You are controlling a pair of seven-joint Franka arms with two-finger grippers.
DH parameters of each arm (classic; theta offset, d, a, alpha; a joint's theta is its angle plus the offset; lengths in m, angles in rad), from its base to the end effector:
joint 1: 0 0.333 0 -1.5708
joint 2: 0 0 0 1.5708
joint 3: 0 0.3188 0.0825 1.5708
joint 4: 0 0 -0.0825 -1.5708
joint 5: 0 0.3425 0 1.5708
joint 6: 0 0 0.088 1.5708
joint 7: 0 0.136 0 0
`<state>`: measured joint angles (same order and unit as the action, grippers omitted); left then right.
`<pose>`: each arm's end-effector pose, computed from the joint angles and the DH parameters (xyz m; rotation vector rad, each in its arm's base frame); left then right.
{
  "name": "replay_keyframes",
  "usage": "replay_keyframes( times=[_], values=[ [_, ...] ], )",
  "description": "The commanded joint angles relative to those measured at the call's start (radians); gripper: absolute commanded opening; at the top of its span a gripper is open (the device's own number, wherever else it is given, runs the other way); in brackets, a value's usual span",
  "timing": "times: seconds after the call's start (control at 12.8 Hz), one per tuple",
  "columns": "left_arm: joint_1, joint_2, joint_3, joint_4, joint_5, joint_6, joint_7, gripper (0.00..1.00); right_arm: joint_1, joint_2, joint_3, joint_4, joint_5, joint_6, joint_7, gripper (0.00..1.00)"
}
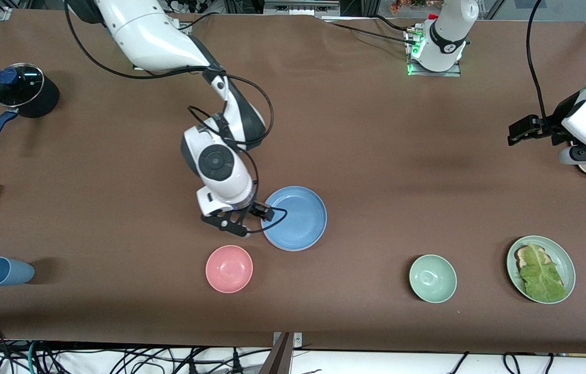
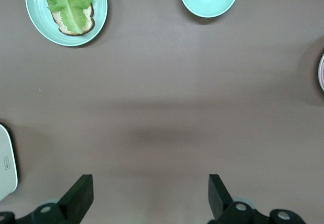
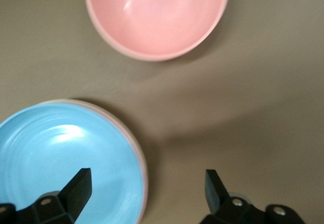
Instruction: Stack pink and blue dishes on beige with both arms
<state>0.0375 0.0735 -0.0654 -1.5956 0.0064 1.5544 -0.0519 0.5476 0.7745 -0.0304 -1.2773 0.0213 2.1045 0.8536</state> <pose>0.5263 -0.0127 0.5483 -3.1301 -0.0370 0.1792 0.6214 0.3613 0.2868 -3.0650 0.5222 -0.0662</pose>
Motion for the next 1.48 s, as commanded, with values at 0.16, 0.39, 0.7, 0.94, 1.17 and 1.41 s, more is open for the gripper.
replay_keyframes(
  times=[0.16, 0.39, 0.7, 0.94, 1.17, 1.41],
  values=[
    [0.001, 0.014, 0.007, 0.04, -0.005, 0.032, 0.018, 1.0, -0.119, -0.141, -0.109, -0.019, 0.014, -0.202, -0.342, 1.0],
    [-0.001, 0.015, 0.007, 0.042, -0.006, 0.044, 0.018, 1.0, -0.239, -0.237, -0.112, -0.016, 0.163, -0.373, -0.553, 1.0],
    [0.004, 0.031, 0.007, 0.04, -0.005, 0.093, 0.029, 1.0, -0.244, -0.369, -0.158, -0.02, 0.132, -0.49, -0.596, 1.0],
    [0.007, 0.04, 0.012, 0.042, -0.017, 0.093, 0.029, 1.0, -0.244, -0.481, -0.151, -0.101, 0.054, -0.531, -0.602, 1.0],
    [0.007, 0.04, 0.01, 0.045, -0.016, 0.093, 0.029, 1.0, -0.306, -0.685, -0.096, -0.333, 0.008, -0.463, -0.669, 1.0],
    [0.007, 0.04, 0.009, 0.045, -0.017, 0.093, 0.03, 1.0, -0.422, -0.707, -0.016, -0.343, 0.005, -0.482, -0.72, 1.0]
  ],
)
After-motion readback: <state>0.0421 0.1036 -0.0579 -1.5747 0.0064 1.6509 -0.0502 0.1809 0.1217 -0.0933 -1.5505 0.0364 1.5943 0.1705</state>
